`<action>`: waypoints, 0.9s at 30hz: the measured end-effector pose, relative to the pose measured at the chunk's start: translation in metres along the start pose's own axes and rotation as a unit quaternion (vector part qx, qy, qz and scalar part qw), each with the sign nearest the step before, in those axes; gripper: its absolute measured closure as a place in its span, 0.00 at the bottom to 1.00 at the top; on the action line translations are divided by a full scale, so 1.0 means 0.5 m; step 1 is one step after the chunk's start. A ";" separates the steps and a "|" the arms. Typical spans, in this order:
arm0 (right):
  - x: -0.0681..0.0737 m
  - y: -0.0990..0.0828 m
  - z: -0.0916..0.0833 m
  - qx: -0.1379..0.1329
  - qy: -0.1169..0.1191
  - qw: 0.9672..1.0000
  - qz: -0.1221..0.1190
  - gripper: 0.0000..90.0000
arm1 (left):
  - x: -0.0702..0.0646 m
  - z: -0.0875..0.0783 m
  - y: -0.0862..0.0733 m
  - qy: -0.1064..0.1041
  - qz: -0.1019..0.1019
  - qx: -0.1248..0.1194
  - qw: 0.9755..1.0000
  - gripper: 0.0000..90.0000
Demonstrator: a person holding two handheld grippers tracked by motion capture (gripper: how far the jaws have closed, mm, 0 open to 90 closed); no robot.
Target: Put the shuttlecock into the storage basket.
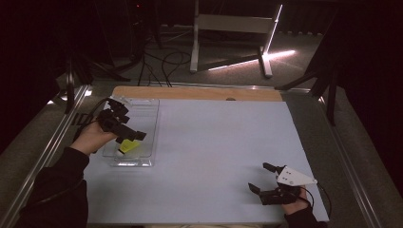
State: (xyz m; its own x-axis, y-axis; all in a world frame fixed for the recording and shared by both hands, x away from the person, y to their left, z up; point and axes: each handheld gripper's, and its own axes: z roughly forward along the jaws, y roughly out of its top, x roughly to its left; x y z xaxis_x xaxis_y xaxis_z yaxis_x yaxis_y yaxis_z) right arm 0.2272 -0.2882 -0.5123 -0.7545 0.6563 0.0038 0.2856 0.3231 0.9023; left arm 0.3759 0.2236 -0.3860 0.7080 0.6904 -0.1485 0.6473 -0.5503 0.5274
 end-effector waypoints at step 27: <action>0.000 0.000 -0.001 -0.003 0.001 1.000 0.000 0.10 | -0.118 0.040 0.093 -0.071 0.093 -0.042 0.992 0.00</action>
State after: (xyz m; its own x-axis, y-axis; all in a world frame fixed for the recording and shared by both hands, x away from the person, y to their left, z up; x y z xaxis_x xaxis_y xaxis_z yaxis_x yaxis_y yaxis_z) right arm 0.2268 -0.2887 -0.5119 -0.7554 0.6552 0.0041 0.2815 0.3190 0.9050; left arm 0.3699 0.1482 -0.3695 0.8496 0.5044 -0.1543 0.4798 -0.6177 0.6231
